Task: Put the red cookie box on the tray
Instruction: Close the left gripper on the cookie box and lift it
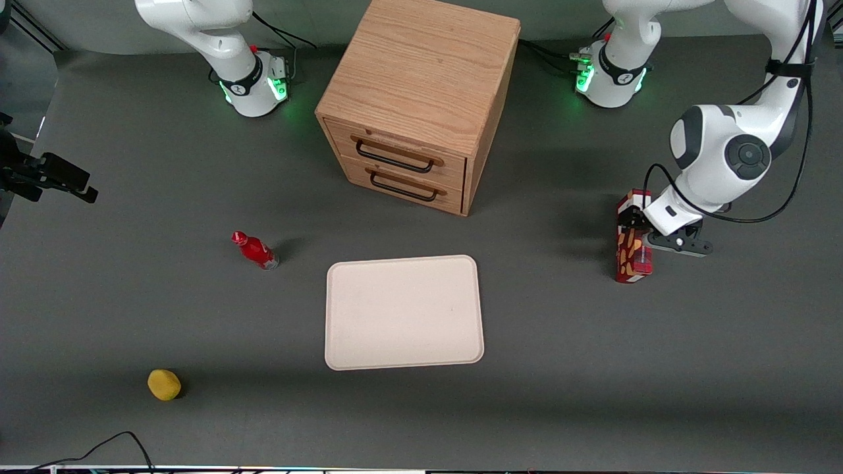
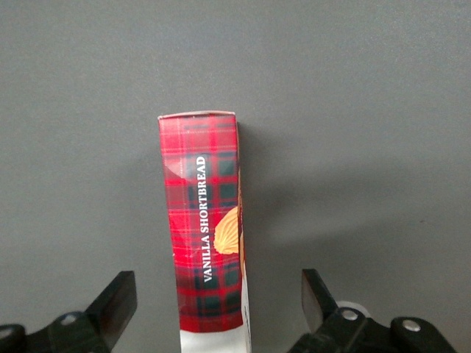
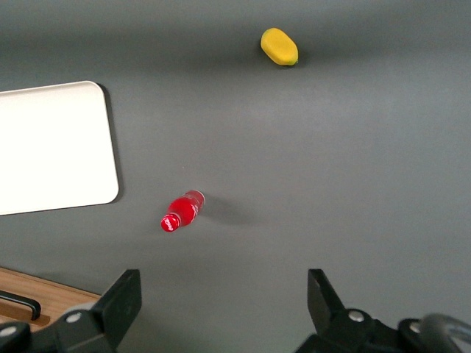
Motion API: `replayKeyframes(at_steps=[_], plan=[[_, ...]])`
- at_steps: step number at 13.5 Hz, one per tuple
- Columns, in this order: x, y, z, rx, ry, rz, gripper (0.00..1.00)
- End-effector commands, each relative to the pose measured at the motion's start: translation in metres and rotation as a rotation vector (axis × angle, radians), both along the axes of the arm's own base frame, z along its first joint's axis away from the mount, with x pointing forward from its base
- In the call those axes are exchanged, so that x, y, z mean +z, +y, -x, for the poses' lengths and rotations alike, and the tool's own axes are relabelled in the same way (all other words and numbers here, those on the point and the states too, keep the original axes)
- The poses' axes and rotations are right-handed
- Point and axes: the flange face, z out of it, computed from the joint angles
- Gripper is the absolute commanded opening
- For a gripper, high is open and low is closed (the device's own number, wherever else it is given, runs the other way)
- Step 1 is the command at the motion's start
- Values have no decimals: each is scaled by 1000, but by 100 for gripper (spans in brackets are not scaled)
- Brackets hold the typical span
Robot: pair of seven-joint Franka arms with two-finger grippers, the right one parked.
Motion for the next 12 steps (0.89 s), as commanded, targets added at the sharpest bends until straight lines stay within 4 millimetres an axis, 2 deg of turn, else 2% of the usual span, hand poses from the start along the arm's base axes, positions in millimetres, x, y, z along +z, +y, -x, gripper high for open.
replayKeyframes(at_steps=[1,5,6,7,9,11,12], plan=[[-8,-7,21,-24,-45,5,100],[-30,-7,26,-22,-59,10,100],[-32,-7,26,-22,-65,11,94],[-37,-7,29,-21,-68,11,84],[-42,-7,31,-22,-82,12,54],[-42,-9,31,-26,-82,13,3],[-40,-9,30,-28,-85,12,0]])
